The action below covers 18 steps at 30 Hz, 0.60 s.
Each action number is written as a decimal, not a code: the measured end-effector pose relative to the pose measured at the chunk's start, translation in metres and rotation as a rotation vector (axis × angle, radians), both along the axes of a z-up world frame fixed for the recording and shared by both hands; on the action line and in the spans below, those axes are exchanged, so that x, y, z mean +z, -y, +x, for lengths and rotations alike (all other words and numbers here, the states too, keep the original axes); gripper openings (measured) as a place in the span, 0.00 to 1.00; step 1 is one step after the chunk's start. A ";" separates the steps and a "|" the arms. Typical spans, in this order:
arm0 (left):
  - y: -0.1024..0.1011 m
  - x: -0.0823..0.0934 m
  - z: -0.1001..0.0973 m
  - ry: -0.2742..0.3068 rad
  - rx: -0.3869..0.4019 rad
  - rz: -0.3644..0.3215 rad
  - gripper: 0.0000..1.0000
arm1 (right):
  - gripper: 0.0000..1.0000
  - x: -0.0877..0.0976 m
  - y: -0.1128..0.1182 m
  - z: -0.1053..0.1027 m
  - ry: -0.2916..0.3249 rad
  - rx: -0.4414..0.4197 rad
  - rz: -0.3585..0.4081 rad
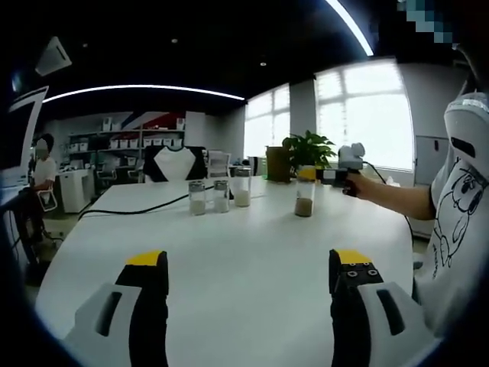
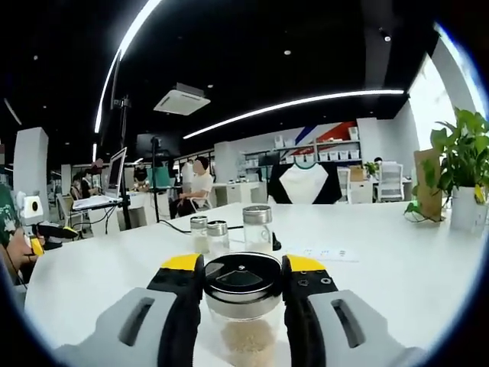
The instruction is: Rotate the seasoning bottle until the label or dispensing opening points toward the visible target arrow and the bottle remains upright within the marked orientation range
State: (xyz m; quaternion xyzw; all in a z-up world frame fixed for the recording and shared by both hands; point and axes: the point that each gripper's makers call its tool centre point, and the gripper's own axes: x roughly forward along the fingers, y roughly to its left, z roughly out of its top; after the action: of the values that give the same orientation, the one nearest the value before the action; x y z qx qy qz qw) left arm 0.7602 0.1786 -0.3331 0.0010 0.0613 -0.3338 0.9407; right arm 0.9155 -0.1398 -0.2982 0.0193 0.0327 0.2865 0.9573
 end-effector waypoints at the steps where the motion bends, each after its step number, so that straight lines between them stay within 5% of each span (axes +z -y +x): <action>1: 0.000 0.000 0.000 0.000 0.000 0.000 0.91 | 0.40 0.000 -0.002 -0.001 -0.002 0.010 -0.001; 9: 0.007 -0.005 0.001 -0.011 -0.020 0.012 0.91 | 0.39 -0.001 -0.006 0.000 -0.025 0.051 -0.028; 18: 0.011 0.002 -0.003 0.001 -0.052 -0.029 0.86 | 0.39 -0.002 -0.012 -0.002 -0.013 0.191 0.006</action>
State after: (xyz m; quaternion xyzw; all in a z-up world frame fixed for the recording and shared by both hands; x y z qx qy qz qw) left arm 0.7570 0.1678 -0.3310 -0.0109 0.0561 -0.3592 0.9315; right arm 0.9135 -0.1278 -0.2999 0.0211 0.0397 0.3764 0.9254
